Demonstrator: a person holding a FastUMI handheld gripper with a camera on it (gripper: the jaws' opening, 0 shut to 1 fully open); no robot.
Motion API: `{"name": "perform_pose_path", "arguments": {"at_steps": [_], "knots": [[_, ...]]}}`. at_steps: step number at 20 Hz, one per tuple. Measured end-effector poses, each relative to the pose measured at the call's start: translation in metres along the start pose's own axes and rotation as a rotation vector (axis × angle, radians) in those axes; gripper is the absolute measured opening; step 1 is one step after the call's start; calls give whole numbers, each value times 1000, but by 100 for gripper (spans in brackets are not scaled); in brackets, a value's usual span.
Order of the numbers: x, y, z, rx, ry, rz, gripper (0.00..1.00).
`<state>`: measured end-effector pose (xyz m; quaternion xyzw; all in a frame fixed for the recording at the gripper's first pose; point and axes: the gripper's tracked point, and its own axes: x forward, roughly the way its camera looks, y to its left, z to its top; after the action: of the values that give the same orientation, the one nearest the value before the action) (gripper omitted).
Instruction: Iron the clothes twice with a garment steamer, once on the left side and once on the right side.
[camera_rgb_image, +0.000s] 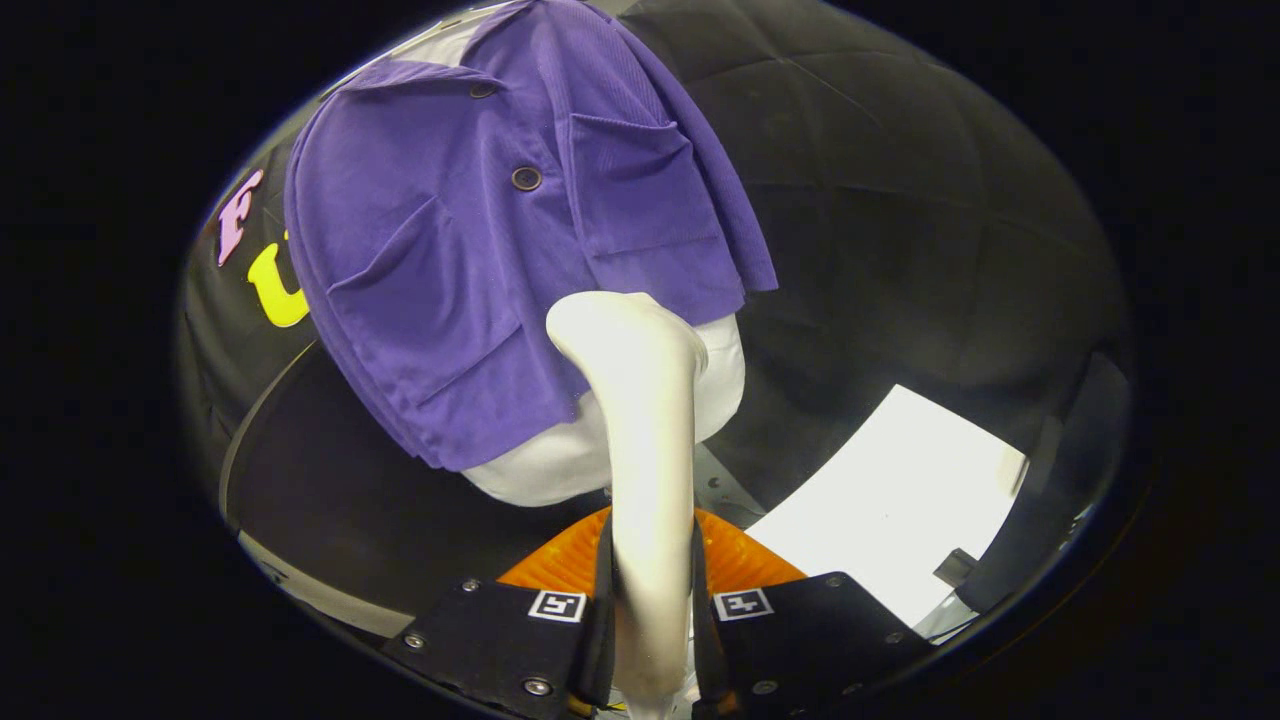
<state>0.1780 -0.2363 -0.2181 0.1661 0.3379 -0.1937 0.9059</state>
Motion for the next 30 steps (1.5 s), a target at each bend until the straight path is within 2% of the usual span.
{"name": "perform_pose_path", "arguments": {"at_steps": [4, 9, 17, 23, 30], "knots": [[-55, 35, -7, -39, -49, 91, 32], [-149, 76, -6, -88, -165, 227, 32], [-252, 108, -7, -204, -337, 335, 32], [-299, 126, -12, -276, -434, 406, 32], [-310, 133, -23, -304, -412, 440, 32]]}}
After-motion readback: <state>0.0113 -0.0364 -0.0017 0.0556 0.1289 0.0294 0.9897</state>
